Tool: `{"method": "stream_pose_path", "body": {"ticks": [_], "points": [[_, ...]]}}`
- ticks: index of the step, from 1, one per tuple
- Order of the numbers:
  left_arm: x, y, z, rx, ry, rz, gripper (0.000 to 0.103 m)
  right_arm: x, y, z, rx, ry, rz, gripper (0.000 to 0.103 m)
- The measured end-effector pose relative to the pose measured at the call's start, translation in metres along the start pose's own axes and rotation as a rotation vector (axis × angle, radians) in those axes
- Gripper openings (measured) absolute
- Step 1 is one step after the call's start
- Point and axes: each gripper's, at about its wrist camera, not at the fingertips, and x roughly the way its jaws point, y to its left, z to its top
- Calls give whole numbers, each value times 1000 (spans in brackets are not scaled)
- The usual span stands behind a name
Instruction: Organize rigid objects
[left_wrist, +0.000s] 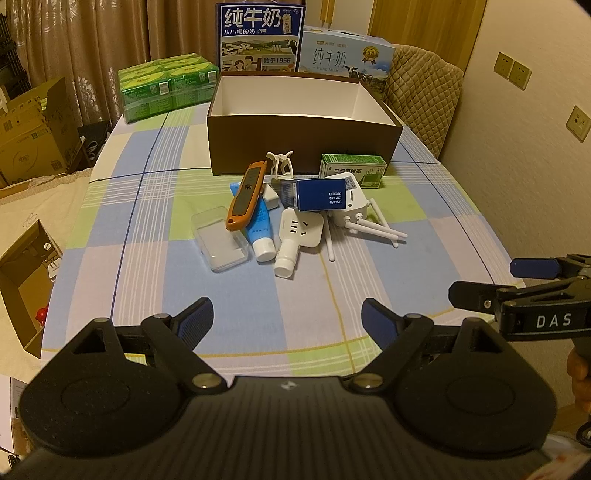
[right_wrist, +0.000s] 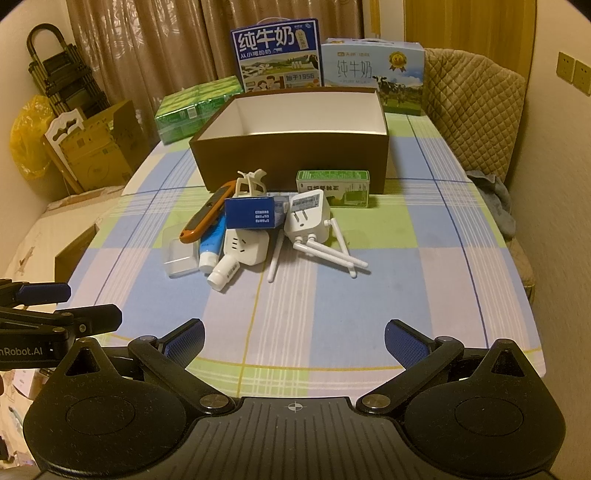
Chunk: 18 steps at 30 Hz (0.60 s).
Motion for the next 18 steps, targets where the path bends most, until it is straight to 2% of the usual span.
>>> {"method": "stream_pose_path", "body": {"ticks": [18], "points": [[12,5,9,-15,13,-2,85,10,-3,6,-2,8,5,101]]}}
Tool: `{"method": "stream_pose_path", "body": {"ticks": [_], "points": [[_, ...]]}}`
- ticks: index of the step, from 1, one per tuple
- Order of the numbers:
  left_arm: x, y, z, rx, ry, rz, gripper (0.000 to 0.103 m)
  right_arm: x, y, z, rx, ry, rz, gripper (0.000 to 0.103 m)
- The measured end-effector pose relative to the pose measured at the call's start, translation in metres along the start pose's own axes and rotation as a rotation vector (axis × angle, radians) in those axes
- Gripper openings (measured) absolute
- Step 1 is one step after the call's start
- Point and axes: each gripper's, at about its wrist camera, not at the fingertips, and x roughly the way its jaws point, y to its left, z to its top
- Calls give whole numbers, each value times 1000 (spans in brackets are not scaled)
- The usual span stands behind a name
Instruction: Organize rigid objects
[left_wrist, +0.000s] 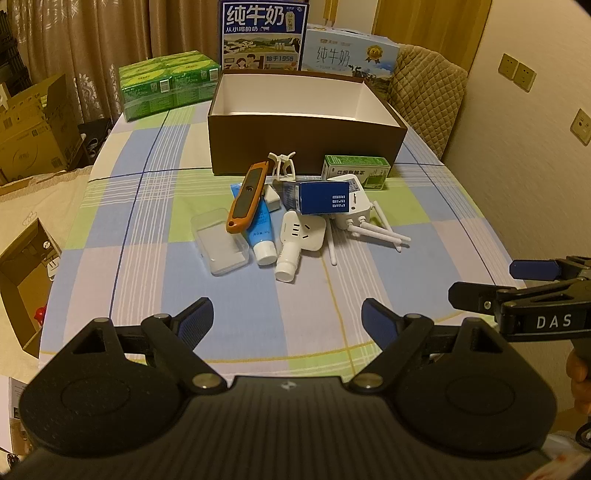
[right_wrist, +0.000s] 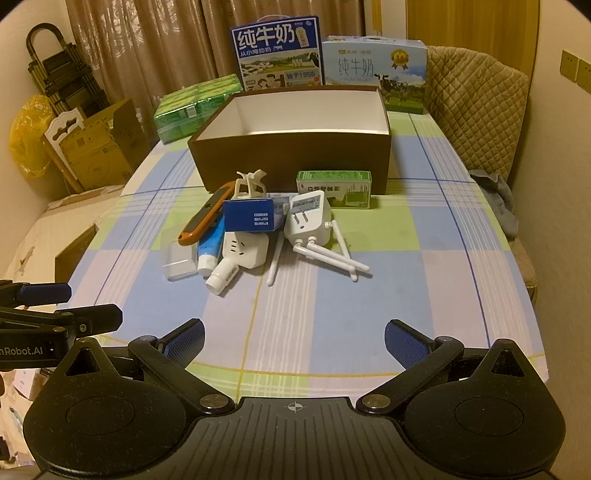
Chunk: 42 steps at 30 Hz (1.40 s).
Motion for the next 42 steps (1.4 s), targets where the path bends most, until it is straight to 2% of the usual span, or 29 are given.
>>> {"method": "stream_pose_path", "body": {"ticks": [16,28,36,42], "points": [[25,0,28,-40,29,11,85,24,-17,27,-13,32,23,101],[65,11,63,-93,27,72,85,59,-50,68,-28,47,52,101],[101,24,88,-105,11,141,78,84,-82,98,-35,43,85,101],[134,27,97,-83,33,156,65,103,-103,115,-51,51,122,101]]}}
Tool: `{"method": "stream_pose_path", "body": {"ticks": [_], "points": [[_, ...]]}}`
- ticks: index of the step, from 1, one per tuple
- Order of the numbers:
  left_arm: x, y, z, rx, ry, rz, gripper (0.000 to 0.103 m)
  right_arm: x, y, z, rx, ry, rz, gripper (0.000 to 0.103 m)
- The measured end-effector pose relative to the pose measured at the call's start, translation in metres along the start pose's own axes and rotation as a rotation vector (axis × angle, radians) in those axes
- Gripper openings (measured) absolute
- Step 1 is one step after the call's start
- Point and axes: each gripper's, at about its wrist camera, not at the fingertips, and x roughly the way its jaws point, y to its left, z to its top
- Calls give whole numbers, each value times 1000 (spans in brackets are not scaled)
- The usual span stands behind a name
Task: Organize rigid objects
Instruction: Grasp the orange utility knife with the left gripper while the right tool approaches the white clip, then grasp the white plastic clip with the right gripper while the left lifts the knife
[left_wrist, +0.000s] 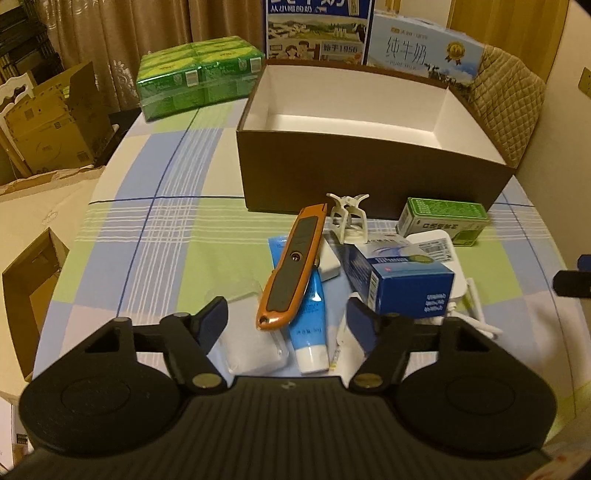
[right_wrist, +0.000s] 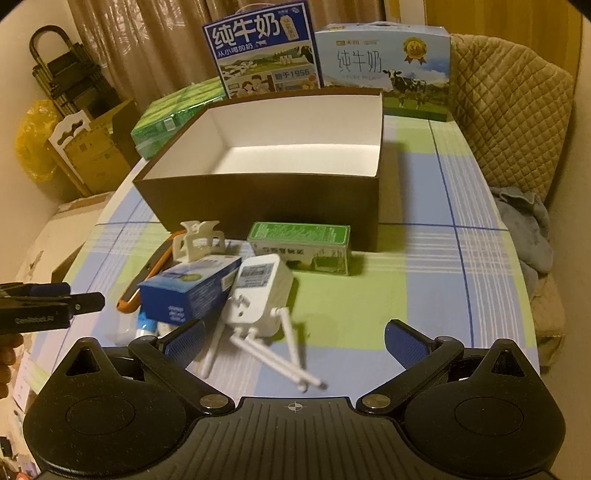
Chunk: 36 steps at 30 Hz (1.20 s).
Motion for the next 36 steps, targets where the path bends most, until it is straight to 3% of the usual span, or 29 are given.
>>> {"method": "stream_pose_path", "body": {"ticks": [4,11,21,24,31,33,36], "points": [[18,-2,5,27,-7,-1,65,8,-17,7,-8,1,21,101],[54,1,22,127,9,-48,61,17,-31,11,45,-17,-18,101],[102,0,34,227,85,-122,48,26,-26,1,221,-9,-138,101],[111,-1,36,242,102,-130,41,28,-23,-3,253,-7,-159,101],[117,-5,38,286,94,-123,40,30,-21,-9,298,-6,-204,101],[115,-6,37,297,82,-131,31,30,-20,-8,299,-5,-211,101],[114,-3,37,290,82,-128,31,32,-20,-7,307,-6,-213,101]]}}
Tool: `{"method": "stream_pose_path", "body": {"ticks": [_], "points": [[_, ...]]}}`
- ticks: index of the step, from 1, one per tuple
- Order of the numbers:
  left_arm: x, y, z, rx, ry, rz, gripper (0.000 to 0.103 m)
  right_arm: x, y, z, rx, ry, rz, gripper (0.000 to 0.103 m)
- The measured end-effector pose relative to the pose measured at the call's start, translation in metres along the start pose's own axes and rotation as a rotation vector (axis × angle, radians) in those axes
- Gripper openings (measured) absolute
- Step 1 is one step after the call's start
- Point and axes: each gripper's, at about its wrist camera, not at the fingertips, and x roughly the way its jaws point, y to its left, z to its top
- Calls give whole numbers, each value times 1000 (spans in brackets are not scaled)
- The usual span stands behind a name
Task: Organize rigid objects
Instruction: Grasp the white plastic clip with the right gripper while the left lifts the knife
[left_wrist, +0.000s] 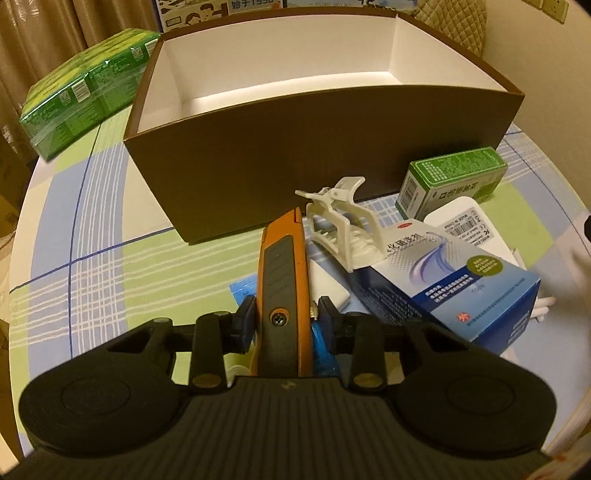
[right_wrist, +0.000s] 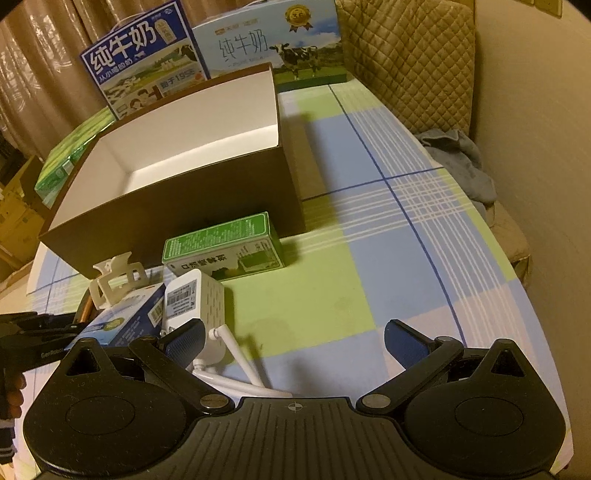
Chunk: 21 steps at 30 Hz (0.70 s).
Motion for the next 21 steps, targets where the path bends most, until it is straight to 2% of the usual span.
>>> {"method": "stream_pose_path", "body": {"ticks": [13,18,21], "points": [[-30,28,-3,-114,-44,42,31,9,32,15,-85,-15,58,101],[-46,46,0,-155,-69,68,31,17,68,26,-173,-19,128,100],[-52,56,2,-173,-81,79,31,24,98,33,-237,-18,185,94]]}}
